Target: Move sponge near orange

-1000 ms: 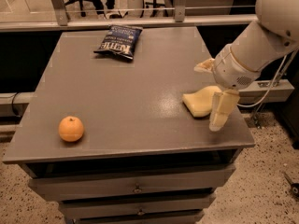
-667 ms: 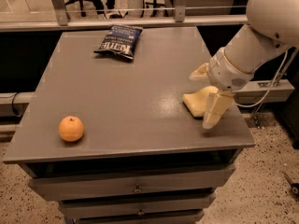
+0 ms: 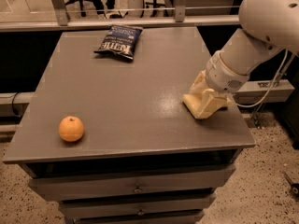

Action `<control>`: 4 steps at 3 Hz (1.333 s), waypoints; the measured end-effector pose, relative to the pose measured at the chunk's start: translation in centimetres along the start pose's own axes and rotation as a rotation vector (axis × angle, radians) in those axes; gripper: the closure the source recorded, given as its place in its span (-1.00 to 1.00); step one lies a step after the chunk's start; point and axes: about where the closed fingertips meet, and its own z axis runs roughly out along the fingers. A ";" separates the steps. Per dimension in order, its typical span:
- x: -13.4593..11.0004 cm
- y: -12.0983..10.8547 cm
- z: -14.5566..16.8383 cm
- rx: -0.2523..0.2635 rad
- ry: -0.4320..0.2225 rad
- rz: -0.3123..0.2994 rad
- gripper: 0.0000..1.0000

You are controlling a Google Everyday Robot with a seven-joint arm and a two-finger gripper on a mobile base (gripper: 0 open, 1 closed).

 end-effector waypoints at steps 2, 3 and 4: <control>-3.5 -2.4 -3.3 0.043 -0.023 -0.013 1.00; -5.6 -3.7 -5.0 0.061 -0.051 -0.007 1.00; -7.6 -4.5 -6.5 0.077 -0.063 0.040 1.00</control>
Offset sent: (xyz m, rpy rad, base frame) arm 0.0303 0.0421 0.0843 0.0554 -0.0767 -0.0007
